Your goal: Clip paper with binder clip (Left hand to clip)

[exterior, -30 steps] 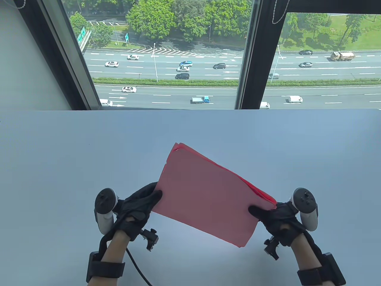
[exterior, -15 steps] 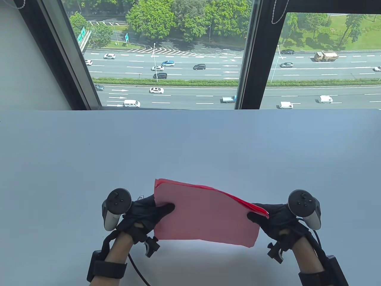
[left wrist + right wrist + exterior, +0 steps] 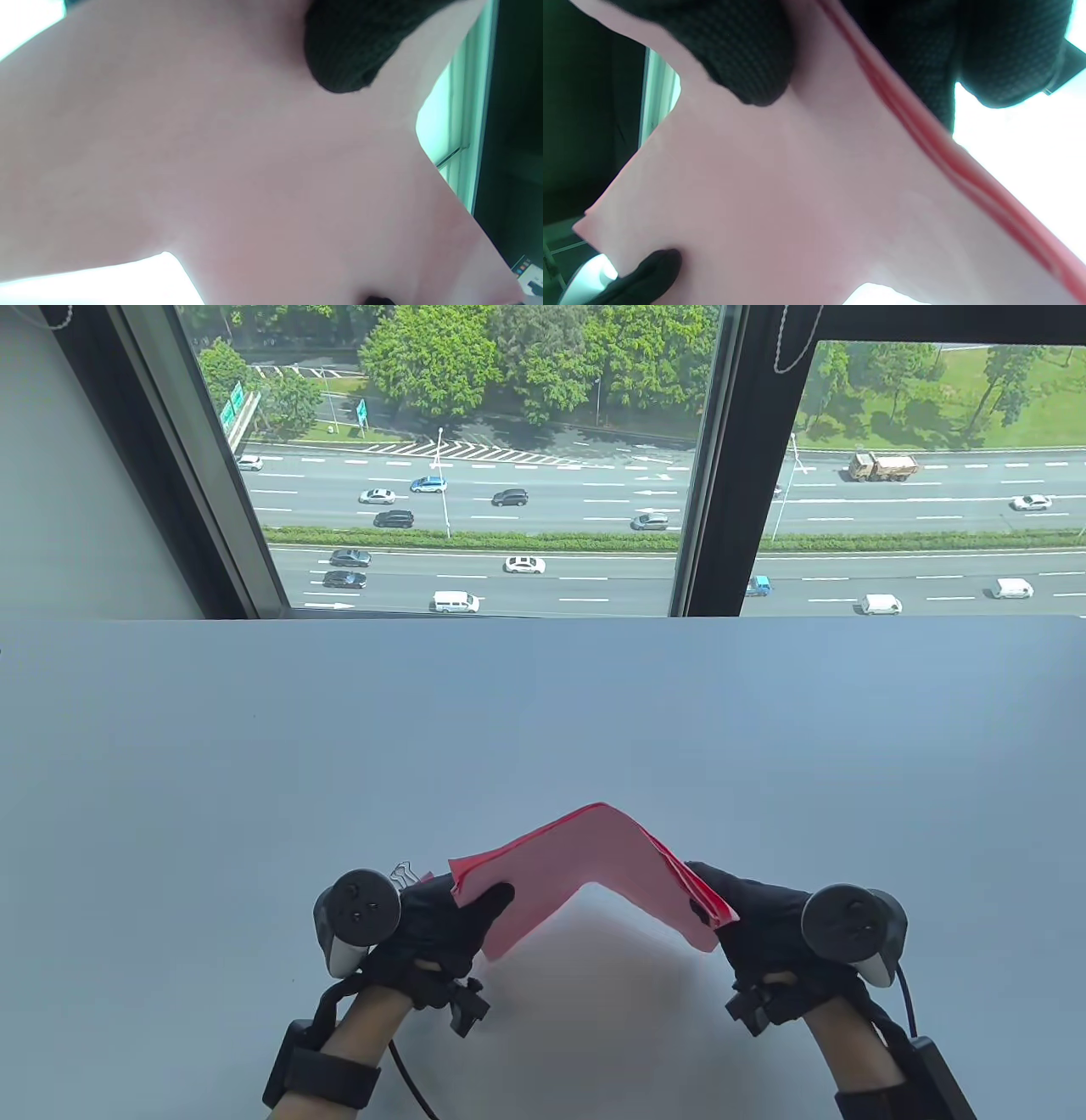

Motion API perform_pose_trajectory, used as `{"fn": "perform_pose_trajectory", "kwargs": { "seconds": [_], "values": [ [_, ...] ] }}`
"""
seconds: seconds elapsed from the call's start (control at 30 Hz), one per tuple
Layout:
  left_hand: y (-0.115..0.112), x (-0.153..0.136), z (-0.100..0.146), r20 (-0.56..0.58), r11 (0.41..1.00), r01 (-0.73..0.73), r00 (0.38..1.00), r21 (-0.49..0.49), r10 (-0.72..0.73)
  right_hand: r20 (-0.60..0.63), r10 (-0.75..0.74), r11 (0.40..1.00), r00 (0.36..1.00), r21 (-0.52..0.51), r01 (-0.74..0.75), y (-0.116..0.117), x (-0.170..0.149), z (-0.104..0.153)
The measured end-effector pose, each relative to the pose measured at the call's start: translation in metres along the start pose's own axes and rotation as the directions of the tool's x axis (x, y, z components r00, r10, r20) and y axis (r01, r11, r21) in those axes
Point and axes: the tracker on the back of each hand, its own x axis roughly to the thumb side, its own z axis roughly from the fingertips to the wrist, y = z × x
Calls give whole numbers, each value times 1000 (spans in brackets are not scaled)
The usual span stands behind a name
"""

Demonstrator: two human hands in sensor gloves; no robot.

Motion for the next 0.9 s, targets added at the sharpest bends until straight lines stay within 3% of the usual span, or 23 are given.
{"fn": "perform_pose_trajectory", "kwargs": {
  "seconds": [0.03, 0.1, 0.13, 0.2, 0.27, 0.3, 0.37, 0.4, 0.47, 0.6, 0.73, 0.9],
  "values": [
    [-1, 0, -1, -18, 1000, 7, 1000, -7, -7, 1, 6, 1000, 1000, -3, -6, 2, 0, 0],
    [-8, -11, -1, -161, 979, 62, 982, -194, -94, -107, 88, 985, 990, 155, -71, 15, -12, -1],
    [-10, -12, 1, -85, 972, 71, 992, -223, -92, -100, 93, 977, 991, 198, -72, 19, -15, 1],
    [-7, -1, 1, -12, 996, 72, 997, -56, -73, -72, 9, 997, 997, 73, -4, 12, -11, -1],
    [-4, 7, -1, -12, 997, 53, 998, -57, -54, -53, -43, 999, 998, 10, 43, 4, -4, -2],
    [-5, 4, -2, -68, 994, 54, 996, -100, -61, -63, -18, 999, 998, 27, 19, 6, -6, -2],
    [-11, -10, 0, -146, 969, 99, 980, -228, -135, -163, 107, 972, 981, 224, -69, 19, -18, -2],
    [-14, -15, 1, -125, 965, 113, 981, -238, -145, -154, 140, 951, 978, 296, -90, 24, -22, 1],
    [-15, -16, 0, -150, 971, 81, 982, -223, -116, -160, 50, 973, 986, 229, -12, 23, -24, -1],
    [-10, -15, -3, -149, 972, 81, 982, -222, -115, -184, 10, 973, 983, 227, 32, 15, -26, -3],
    [2, -19, -5, -207, 963, -64, 978, -262, 8, -216, -128, 968, 968, 186, 170, 2, -33, -5],
    [11, -19, -6, -282, 906, -227, 951, -357, 127, -323, -327, 875, 888, 251, 414, -7, -45, -8]
  ]
}}
